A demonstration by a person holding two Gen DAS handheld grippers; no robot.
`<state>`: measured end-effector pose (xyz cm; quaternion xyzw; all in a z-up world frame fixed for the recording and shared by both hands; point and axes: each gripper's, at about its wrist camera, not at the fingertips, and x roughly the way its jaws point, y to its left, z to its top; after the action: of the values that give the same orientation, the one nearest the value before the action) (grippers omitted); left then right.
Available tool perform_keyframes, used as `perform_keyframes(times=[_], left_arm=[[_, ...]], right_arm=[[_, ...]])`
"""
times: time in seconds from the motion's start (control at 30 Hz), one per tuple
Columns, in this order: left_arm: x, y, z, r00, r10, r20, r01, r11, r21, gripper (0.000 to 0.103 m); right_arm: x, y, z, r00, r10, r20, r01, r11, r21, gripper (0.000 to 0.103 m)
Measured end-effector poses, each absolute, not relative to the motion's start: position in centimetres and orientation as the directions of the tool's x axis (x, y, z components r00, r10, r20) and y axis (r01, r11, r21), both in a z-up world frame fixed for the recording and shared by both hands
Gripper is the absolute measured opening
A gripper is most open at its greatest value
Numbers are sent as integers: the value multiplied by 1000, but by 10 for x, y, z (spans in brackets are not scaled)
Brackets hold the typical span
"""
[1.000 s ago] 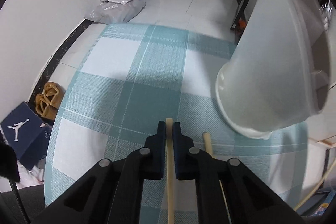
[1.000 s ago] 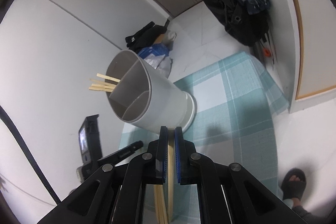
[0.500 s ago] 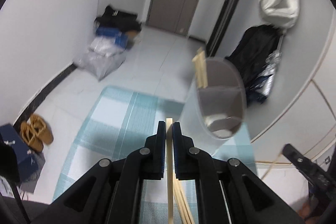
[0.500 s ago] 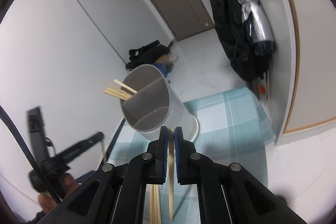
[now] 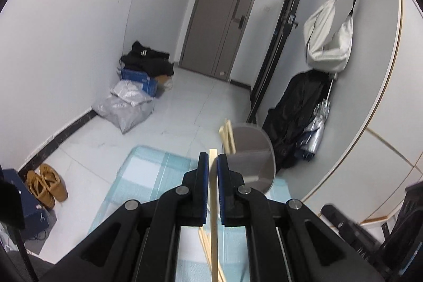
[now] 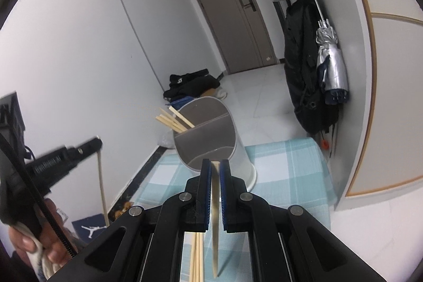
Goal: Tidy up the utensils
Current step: 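Carry both held chopsticks up over the white holder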
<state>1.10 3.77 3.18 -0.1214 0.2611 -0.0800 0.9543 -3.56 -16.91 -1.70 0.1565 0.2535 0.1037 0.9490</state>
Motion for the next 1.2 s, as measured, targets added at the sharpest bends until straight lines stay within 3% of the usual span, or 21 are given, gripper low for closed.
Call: perform_keyframes(times=[0.37, 0.7, 0.93, 1.2], left_arm=[[42, 22, 74, 904, -209, -373, 109, 956, -273, 3], [94, 5, 111, 933, -242, -268, 167, 948, -272, 3], [125, 1, 115, 959, -220, -176, 170, 950, -263, 3], [154, -3, 97, 969, -207, -133, 168, 953, -254, 3]], right_arm=[[-28, -181, 9, 881, 274, -386, -113, 914, 389, 6], [8, -197, 79, 913, 275, -302, -158, 919, 361, 6], [66, -195, 127, 920, 296, -257, -195, 914, 355, 6], [122, -188, 131, 923, 303, -239, -205, 910, 360, 6]])
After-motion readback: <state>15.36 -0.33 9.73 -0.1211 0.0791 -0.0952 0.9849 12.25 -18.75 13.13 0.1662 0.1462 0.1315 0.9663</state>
